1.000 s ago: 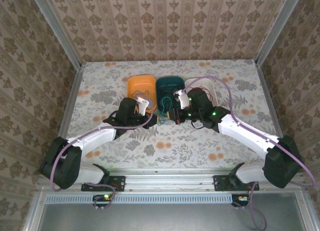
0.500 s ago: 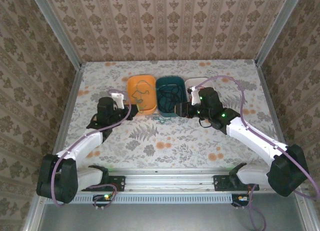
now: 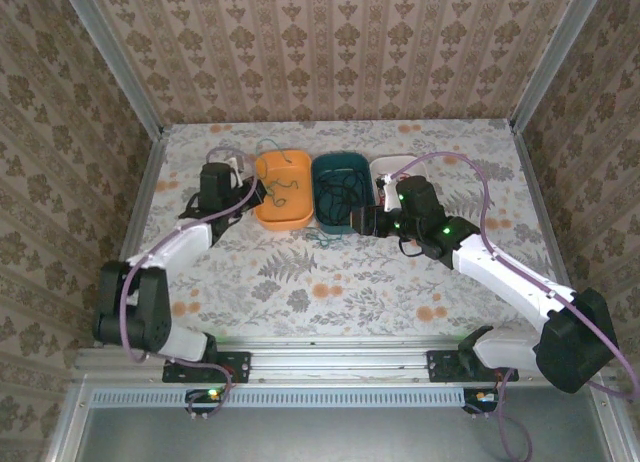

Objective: Untangle the cables

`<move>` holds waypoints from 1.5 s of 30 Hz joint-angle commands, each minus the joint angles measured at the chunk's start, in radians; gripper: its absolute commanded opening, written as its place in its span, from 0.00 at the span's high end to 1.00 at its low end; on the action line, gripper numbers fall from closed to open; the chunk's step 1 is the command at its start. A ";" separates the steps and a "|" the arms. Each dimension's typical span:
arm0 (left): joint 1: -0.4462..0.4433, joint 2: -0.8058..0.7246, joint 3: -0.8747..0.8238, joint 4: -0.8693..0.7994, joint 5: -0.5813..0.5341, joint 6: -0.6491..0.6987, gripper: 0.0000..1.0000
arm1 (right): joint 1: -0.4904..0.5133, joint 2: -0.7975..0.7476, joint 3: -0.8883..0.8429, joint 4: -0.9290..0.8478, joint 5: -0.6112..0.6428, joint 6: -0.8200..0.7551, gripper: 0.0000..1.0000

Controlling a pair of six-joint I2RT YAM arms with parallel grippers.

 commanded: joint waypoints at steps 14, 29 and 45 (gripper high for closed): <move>-0.316 -0.022 0.124 -0.287 -0.190 0.321 0.19 | 0.039 0.138 0.016 -0.079 -0.028 -0.019 0.44; -0.405 0.180 0.105 -0.394 0.133 0.328 0.16 | 0.047 0.476 0.140 -0.093 -0.023 -0.032 0.45; -0.453 0.358 0.239 -0.369 -0.176 0.329 0.25 | 0.023 0.439 0.103 -0.038 0.024 0.029 0.47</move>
